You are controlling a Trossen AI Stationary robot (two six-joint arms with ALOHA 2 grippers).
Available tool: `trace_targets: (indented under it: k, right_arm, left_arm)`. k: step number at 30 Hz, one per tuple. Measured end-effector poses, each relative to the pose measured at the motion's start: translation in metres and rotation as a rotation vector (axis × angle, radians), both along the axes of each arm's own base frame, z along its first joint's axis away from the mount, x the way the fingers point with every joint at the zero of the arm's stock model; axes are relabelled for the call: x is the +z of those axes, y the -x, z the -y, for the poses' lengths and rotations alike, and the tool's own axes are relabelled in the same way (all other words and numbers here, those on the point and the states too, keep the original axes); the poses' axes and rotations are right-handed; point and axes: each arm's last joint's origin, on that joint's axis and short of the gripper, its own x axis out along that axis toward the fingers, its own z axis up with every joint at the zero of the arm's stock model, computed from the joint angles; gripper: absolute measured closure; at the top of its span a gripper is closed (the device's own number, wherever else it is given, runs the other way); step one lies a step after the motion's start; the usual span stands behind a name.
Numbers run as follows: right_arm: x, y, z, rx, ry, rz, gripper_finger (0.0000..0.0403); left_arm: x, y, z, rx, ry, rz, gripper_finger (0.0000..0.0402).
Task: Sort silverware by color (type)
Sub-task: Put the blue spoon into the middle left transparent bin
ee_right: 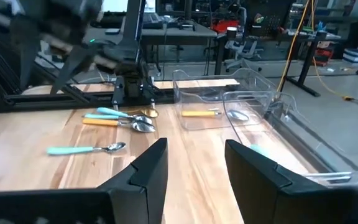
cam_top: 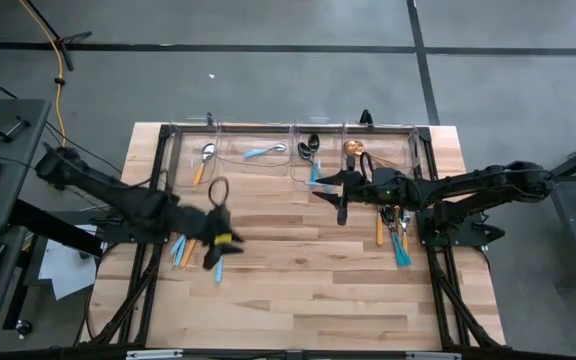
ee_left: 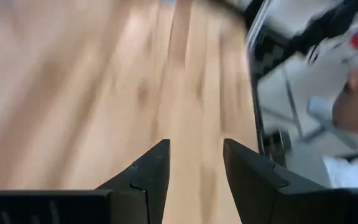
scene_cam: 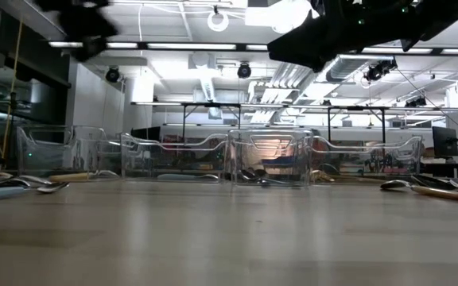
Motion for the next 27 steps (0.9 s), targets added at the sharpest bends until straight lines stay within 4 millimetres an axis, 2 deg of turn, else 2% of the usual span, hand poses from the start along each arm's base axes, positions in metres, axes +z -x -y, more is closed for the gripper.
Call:
trace_targets:
  k: [5,10,16,21,27]
  right_arm:
    - [0.000,0.000,0.000,-0.003,-0.026,0.004,0.0258]
    - [0.000,0.000,0.000,-0.004,-0.034,0.006,0.0258]
    - [0.000,0.000,0.000,-0.008,-0.047,0.012,0.0258]
    - [0.001,0.000,0.000,-0.008,-0.044,0.013,0.0258]
    - [0.000,0.000,0.000,-0.007,-0.044,0.008,0.0258]
  left_arm:
    - [-0.019,0.028,0.030,0.223,0.105,-0.286,0.0264]
    - [-0.051,0.041,0.042,0.490,0.077,-0.407,0.0264]
    - [-0.083,0.028,0.052,0.586,0.037,-0.493,0.0264]
    - [-0.110,0.021,0.057,0.601,0.012,-0.665,0.0264]
    - [-0.121,0.009,0.063,0.600,0.020,-0.622,0.0264]
